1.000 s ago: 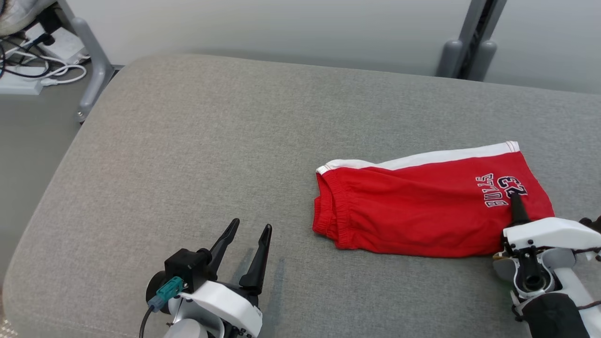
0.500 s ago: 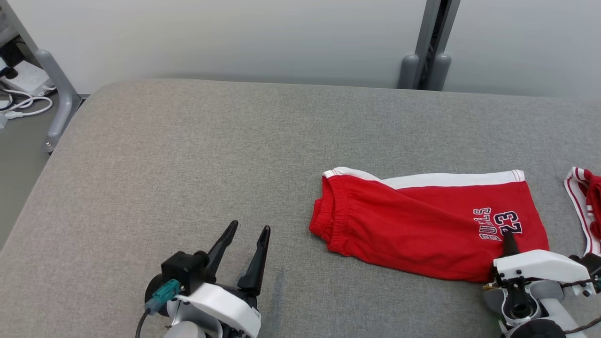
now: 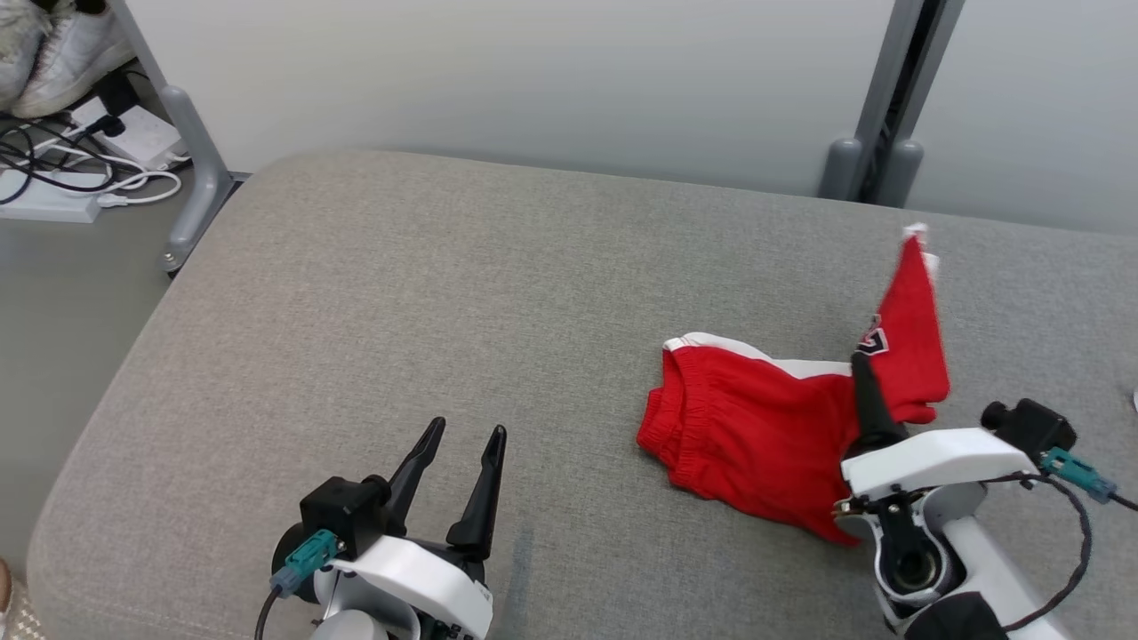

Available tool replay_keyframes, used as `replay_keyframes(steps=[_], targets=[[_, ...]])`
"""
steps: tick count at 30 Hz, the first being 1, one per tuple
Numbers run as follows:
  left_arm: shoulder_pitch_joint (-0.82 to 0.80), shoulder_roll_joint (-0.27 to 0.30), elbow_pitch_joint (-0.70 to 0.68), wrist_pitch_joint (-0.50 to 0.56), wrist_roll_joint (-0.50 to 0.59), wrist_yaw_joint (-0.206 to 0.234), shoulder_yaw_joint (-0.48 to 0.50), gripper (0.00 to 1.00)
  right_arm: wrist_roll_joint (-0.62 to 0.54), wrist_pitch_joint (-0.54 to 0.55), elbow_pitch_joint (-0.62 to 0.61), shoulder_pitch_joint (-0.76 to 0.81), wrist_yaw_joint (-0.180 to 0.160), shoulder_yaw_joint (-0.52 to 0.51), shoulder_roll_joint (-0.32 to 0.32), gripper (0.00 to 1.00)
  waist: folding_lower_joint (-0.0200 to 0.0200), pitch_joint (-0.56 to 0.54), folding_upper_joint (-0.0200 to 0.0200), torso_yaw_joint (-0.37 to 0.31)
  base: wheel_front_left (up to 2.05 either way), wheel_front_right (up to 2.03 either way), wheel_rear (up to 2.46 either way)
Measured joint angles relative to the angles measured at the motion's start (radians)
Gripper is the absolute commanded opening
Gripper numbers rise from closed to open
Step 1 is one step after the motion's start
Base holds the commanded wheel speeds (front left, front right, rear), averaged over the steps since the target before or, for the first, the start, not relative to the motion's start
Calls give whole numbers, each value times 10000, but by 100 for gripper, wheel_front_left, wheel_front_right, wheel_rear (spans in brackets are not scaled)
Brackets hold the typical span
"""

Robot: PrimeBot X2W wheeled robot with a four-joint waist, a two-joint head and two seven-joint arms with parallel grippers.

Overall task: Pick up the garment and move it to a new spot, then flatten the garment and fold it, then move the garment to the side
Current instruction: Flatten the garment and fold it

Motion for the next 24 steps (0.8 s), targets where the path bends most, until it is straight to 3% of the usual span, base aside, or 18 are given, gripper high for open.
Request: replay_keyframes(steps=[6,15,24], targets=[[65,-4,52,0,0,-4,-27,100,174,-12,-658,315,2,1530,21,0,0,-80,0,474,0,0,0],[77,2,90,0,-33,-2,-13,100,286,-134,238,170,2,2801,21,0,0,-88,0,996,0,0,0],[193,2,125,0,-79,31,-31,100,182,-209,606,-177,2,2986,25,0,0,-99,0,993,0,0,0]])
